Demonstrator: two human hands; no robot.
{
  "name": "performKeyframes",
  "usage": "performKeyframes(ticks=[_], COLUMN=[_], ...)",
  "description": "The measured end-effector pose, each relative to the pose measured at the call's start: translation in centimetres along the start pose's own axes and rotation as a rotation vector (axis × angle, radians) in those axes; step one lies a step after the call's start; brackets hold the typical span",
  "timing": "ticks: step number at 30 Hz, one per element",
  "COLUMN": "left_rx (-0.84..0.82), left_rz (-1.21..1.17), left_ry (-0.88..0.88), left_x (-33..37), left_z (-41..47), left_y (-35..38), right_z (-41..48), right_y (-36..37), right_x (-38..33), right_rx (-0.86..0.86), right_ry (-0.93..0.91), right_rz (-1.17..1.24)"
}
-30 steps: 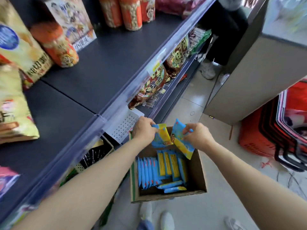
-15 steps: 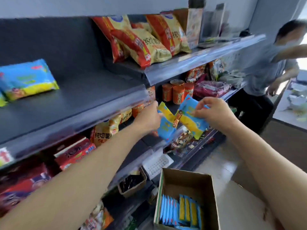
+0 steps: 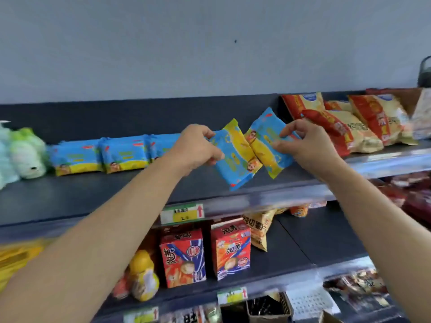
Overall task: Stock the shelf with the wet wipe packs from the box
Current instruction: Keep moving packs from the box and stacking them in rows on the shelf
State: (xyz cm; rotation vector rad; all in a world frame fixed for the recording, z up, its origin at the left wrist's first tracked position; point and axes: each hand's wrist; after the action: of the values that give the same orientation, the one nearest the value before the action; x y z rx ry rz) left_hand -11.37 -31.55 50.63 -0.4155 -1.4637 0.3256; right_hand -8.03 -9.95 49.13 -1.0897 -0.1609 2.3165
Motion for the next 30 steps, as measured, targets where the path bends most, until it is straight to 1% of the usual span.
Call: performKeyframes(ticks=[1, 3, 5, 7, 8, 11, 14, 16, 19, 24, 28, 30], left_rx=[0.042, 0.190, 0.261, 0.386, 0.434, 0.546, 0.583, 0.573, 0.516, 0.323, 0.177, 0.149], left_rz=[0.004, -0.010, -0.032, -0.027, 0.017, 0.300, 0.487, 0.579, 0.704, 0.852, 0.865, 0.859], left_ry=[0.007, 0.016, 0.013, 0.030, 0.038, 0.012, 0.008, 0.017, -0.006, -0.029, 0.005, 0.012], left_x=[-0.4, -2.0, -2.7, -4.4, -5.2, -7.9, -10.5, -12.2, -14.3, -16.7, -18.2, -19.2], left_z=[0.2, 0.7, 1.2, 1.8, 2.1, 3.0, 3.9, 4.6, 6.4, 10.0, 12.8, 14.1], left_y=[-1.4, -7.2, -9.7, -14.0, -15.9, -20.8, -24.3, -26.1, -27.9, -28.5, -27.7, -27.3], right_z=[0.3, 1.9, 2.3, 3.1, 3.6, 4.8, 5.8, 6.4, 7.3, 8.3, 8.9, 9.1], right_y=[1.0, 6.2, 7.8, 11.5, 13.2, 18.3, 22.4, 24.7, 27.6, 31.5, 34.2, 35.2], right_x=[-0.5, -2.1, -2.6, -3.8, -4.2, -5.7, -6.6, -7.0, -7.0, -6.1, -4.7, -4.0], right_rx=[-0.032, -0.120, -0.136, -0.184, -0.212, -0.301, -0.365, -0.392, -0.427, -0.500, -0.569, -0.574], right_ry=[-0.016, -0.050, -0.055, -0.034, -0.046, -0.118, -0.171, -0.194, -0.205, -0.172, -0.105, -0.054], right_rz=[0.025, 0.117, 0.123, 0.159, 0.153, 0.128, 0.107, 0.081, 0.031, -0.041, -0.029, -0.013])
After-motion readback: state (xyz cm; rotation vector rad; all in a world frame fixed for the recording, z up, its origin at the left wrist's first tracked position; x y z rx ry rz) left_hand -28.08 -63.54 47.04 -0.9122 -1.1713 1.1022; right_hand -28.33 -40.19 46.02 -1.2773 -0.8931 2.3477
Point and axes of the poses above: each hand's wrist, its own z-axis towards the middle knuckle, its own y-axis out of the palm, x = y × z, and after that the axes turned 13 degrees about -y, right-handed
